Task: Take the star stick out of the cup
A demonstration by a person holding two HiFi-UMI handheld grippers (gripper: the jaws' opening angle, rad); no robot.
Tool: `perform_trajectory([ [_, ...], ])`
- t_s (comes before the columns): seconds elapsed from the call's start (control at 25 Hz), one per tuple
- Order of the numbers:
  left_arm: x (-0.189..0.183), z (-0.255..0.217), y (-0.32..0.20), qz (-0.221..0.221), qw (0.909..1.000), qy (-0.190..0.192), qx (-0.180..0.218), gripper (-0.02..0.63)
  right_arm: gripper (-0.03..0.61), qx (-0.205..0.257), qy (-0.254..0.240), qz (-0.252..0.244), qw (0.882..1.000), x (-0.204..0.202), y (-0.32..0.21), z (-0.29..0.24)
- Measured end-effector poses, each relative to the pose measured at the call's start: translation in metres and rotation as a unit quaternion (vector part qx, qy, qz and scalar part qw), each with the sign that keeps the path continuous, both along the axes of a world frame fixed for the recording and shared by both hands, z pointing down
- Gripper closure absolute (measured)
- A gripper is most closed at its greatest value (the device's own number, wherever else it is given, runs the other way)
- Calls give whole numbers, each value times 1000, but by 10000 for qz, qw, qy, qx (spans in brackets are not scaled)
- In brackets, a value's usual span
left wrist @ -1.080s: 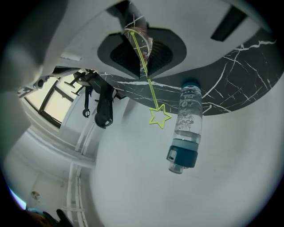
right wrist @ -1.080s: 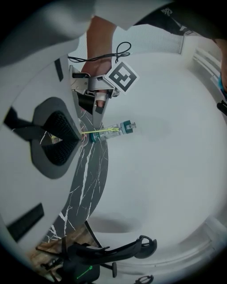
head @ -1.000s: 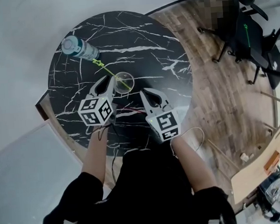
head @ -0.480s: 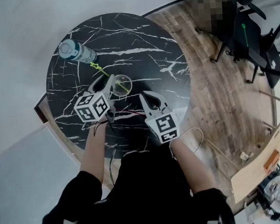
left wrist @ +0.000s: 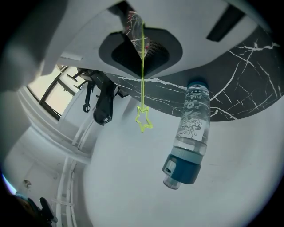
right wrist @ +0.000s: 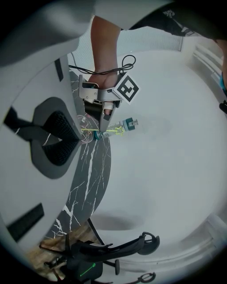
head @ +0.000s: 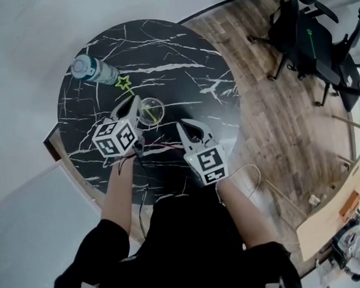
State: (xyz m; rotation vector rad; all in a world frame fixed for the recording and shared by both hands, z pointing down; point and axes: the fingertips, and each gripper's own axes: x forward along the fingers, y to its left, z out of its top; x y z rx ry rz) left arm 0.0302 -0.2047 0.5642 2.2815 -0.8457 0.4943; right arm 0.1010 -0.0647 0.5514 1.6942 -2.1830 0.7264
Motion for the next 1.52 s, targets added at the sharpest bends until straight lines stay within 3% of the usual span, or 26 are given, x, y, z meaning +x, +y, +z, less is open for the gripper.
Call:
perform_trajectory([
  [0.52,14,-45,8,-22,9970,235,736,601,581,246,-45,-58,9997,9,14,-17],
  [0.96,11,-107,22,-222,9870,429,1534,601,582,563,-68,-237,9981,13,20,-46],
  [1.4,-3,-162,47,-490,9786,558,1920,601,581,940,-113,-739,9928,-6,17,-78],
  [1.52,-12,-175,56,-542,9762,424,2058,601,582,1028,-125,-945,9901,-16,18,-88],
])
